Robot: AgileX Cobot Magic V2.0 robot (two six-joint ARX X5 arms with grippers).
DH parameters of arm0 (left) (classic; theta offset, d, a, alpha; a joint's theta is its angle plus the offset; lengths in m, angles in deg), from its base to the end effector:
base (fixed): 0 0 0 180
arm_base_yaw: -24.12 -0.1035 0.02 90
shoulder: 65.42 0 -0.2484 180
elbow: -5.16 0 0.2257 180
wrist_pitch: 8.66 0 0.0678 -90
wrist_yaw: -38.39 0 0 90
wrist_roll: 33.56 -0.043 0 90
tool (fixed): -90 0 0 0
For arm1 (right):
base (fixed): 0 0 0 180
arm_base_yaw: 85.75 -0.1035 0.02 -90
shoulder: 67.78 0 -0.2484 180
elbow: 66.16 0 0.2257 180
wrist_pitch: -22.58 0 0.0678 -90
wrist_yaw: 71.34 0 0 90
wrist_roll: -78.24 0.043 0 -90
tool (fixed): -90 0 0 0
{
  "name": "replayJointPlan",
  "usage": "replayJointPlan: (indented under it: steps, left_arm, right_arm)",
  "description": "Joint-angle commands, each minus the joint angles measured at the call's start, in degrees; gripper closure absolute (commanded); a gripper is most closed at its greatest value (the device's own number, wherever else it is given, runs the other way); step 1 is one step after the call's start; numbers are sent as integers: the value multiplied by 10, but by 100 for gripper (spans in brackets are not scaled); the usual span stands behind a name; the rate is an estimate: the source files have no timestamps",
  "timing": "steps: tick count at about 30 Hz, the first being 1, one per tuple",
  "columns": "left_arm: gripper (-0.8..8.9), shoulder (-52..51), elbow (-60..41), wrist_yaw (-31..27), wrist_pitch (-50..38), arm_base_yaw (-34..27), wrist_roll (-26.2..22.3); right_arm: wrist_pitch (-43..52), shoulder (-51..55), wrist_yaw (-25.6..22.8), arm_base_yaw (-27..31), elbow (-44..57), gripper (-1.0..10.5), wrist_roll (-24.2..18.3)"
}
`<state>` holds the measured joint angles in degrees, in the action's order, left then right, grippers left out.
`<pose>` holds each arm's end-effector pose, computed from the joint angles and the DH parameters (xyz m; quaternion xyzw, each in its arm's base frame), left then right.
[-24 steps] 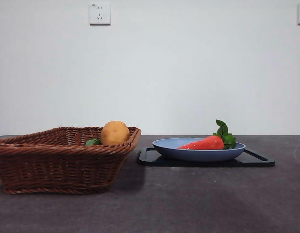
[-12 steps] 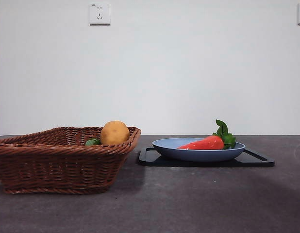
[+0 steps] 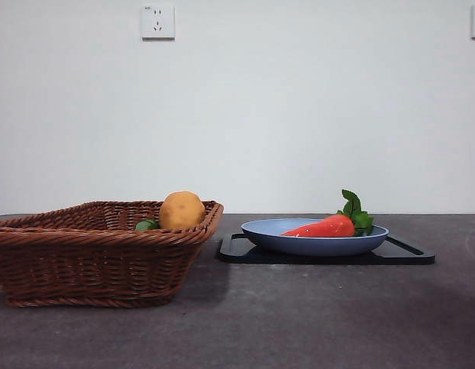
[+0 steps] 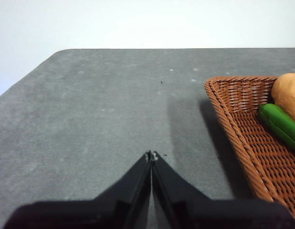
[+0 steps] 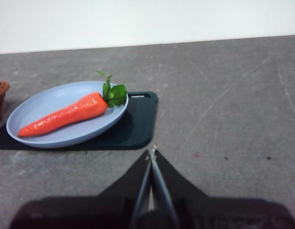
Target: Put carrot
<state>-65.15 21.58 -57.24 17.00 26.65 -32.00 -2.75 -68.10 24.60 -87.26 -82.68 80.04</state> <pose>0.0976 -0.0001 0.1492 -0.0077 0.0823 0.0281 0.9962 0.0974 0.0070 0.1503 0.0187 0.0805 0.0635 0.9946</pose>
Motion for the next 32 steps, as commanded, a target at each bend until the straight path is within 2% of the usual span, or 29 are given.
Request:
replayJointPlan:
  steps: [1,6,32]
  left_arm:
    - [806,-2,-6,0,-6,-2,4]
    - [805,-2,-6,-1,-8,-2,4]
    - [805,-2,-6,-1,-8,-2,4]
  right_arm:
    - [-1,3,2,0,7,943,7]
    - [5,3,-1,0,7,943,43]
    - [6,3,-3,0,7,943,43]
